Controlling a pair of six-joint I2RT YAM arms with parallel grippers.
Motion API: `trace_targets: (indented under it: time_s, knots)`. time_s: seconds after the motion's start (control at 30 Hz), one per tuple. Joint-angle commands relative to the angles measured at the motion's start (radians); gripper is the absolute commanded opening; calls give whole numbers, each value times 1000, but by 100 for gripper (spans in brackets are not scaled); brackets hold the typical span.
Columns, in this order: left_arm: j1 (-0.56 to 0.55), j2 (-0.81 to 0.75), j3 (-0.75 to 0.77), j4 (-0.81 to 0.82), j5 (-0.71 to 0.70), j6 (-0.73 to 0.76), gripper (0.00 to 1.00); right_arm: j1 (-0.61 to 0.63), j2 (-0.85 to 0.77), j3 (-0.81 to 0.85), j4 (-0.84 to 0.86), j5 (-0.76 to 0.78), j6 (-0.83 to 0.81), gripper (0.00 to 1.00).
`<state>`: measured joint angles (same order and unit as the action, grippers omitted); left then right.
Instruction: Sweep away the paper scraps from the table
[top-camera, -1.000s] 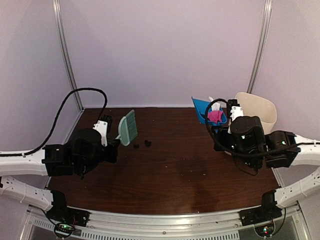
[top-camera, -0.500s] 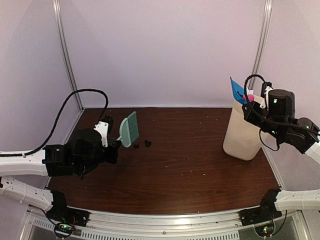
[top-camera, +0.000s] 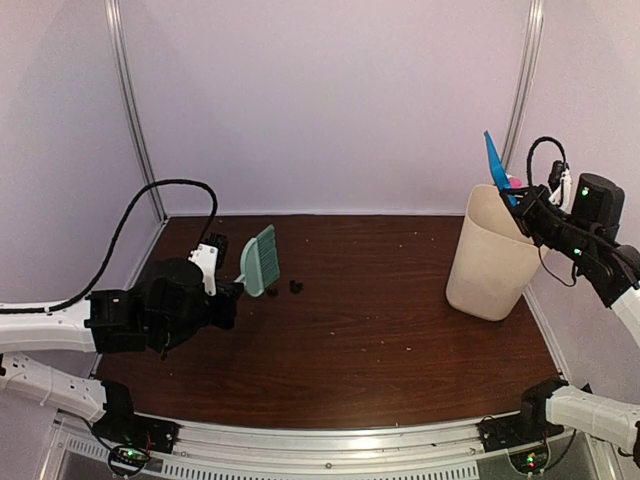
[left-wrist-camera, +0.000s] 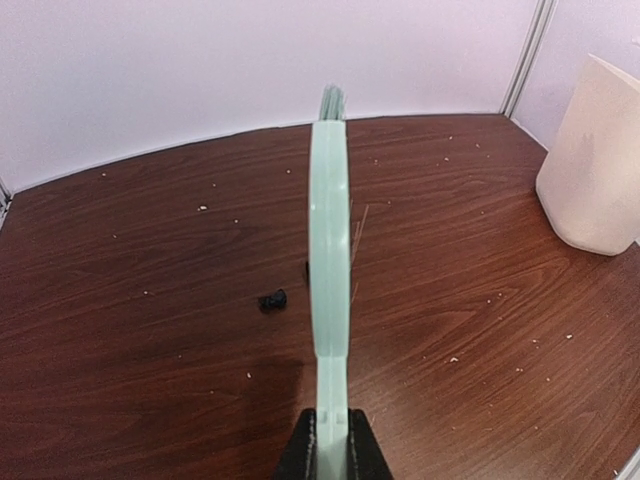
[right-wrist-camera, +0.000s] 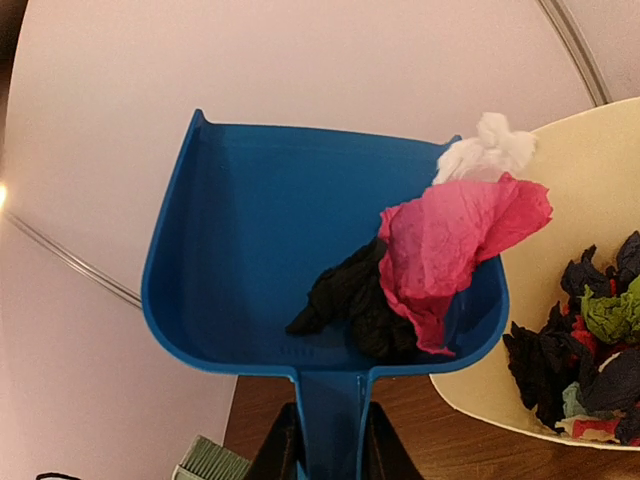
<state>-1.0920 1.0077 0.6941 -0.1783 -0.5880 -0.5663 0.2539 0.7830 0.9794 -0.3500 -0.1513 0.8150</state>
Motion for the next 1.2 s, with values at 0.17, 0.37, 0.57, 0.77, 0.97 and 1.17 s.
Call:
trace_targets:
  time_s: [0.17,0.37,0.57,0.77,0.97,1.17]
  knots:
    - [6,-25,-10,66,7,7,0,-131,-30,-73,290,-286,297,0]
    - [7,-39,-17,66,4,2,0,-178,-61,-196,567,-330,535,0]
    - [6,-49,-20,62,3,0,0,-193,-79,-317,833,-307,733,0]
    - [6,-54,-22,63,-4,0,0,-194,-53,-300,876,-365,715,0]
    - [6,-46,-21,64,-5,-2,0,-193,-34,-283,948,-441,680,0]
    - [6,-44,-20,66,-14,-1,0,-189,16,-229,927,-586,591,0]
